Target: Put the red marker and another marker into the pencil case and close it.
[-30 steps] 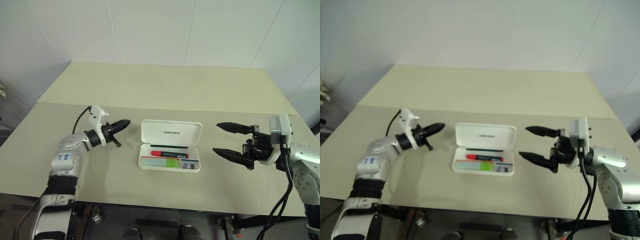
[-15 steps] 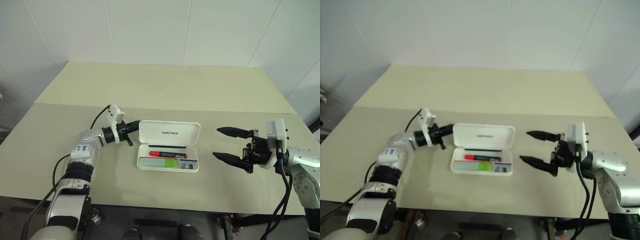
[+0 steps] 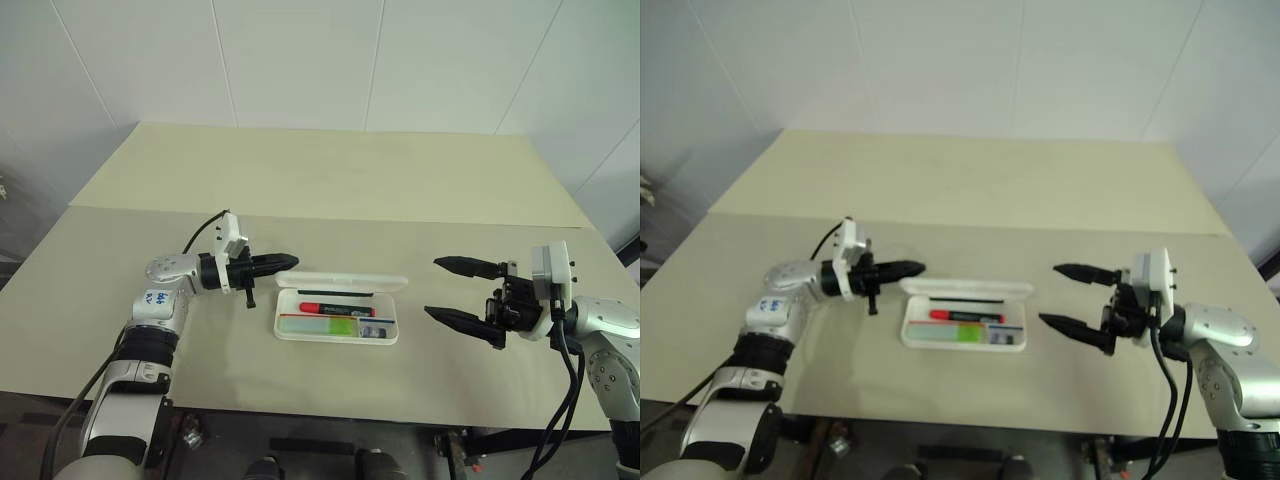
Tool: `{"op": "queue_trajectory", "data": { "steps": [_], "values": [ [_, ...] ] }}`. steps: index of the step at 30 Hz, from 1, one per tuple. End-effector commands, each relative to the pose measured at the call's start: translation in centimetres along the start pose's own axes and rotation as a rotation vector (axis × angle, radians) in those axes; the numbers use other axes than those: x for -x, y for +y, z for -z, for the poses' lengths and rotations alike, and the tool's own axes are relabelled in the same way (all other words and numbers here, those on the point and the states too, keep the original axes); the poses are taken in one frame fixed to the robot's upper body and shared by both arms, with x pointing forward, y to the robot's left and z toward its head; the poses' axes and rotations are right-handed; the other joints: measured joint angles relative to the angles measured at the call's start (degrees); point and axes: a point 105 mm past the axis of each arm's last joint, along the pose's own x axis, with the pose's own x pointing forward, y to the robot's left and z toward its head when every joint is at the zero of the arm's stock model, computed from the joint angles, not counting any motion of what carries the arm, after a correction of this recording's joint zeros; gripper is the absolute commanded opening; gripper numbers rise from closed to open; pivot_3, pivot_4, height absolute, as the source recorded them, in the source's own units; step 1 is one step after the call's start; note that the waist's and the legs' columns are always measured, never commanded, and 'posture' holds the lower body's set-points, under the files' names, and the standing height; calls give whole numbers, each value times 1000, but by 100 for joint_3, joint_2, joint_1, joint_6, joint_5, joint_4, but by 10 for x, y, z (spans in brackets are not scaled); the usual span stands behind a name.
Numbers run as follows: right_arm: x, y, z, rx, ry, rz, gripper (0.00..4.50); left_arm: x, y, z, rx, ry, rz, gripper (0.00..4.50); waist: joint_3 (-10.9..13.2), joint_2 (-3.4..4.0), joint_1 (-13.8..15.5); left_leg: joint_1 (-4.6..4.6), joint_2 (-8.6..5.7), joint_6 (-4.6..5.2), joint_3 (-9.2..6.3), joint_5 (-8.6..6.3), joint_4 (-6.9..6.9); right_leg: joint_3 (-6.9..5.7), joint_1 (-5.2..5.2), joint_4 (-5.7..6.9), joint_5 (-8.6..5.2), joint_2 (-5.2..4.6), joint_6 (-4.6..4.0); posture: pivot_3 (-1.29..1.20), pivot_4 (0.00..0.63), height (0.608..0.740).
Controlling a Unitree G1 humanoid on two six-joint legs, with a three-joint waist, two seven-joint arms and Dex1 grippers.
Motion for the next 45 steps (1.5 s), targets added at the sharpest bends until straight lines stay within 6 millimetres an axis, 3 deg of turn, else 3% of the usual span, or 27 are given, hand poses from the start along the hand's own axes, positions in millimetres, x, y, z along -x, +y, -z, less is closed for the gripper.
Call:
{"op": "queue_trajectory", "data": {
  "steps": [1, 4, 10, 19, 33, 37, 39, 41, 43, 45],
  "values": [
    [3, 0, -13, 57, -12, 10, 4500, -7, -20, -2, -27, 43, 139, 28, 0, 0, -1, 0, 0, 0, 0, 0, 0, 0, 0, 0, 0, 0, 0, 0, 150, 740],
    [2, 0, -12, 58, -13, 15, 4500, -10, -30, 7, -34, 128, 204, 28, 0, 0, -7, 0, 0, 0, 0, 0, 1, 0, 0, 1, 0, 1, -1, 0, 150, 740],
    [0, 2, -11, 56, -19, 26, 4500, -21, -31, 23, -74, 274, 203, 28, 0, 0, -8, 2, 1, 0, 0, 0, 1, 1, 0, 2, -1, 1, -2, 0, 150, 740],
    [-1, 7, -9, 51, -29, 47, 4500, -38, -32, 25, -84, 351, 176, 28, 0, 0, -2, 2, 0, 1, 0, 0, 2, 1, 2, 2, -1, 1, -1, 0, 150, 740],
    [-3, 5, -8, 59, -42, 63, 4500, -40, -52, 37, -4, 454, 216, 28, 0, 0, -8, 5, 1, 1, 0, 0, 2, 2, 4, 2, -2, 1, -3, 0, 150, 740],
    [-4, 5, -8, 61, -45, 62, 4500, -42, -48, 27, 7, 367, 170, 28, 0, 0, -6, 5, 1, 1, 0, 0, 2, 1, 4, 2, -2, 1, -4, 0, 150, 740],
    [-4, 4, -7, 61, -44, 60, 4500, -41, -42, 6, 19, 228, 133, 28, 0, 0, -6, 4, 1, 1, 0, 0, 2, 2, 4, 2, -2, 1, -4, 0, 150, 740],
    [-4, 3, -7, 63, -40, 55, 4500, -33, -33, -17, 11, 86, 87, 28, 1, -2, -10, 3, 1, 1, 0, 0, 3, 2, 3, 2, -2, 1, -4, 0, 150, 740],
    [-3, 2, -7, 69, -35, 50, 4500, -21, -29, -28, 23, 22, 72, 28, 1, -1, -26, 4, 3, 1, -1, 0, 2, 1, 2, 3, -2, 1, -4, 0, 150, 740],
    [-2, -2, -8, 74, -31, 49, 4500, -4, -36, -37, 33, -22, 121, 418, 1, -1, -45, 6, 3, 1, -1, 0, 0, 0, 2, 5, -2, 2, -4, 0, 150, 740]
  ]
}}
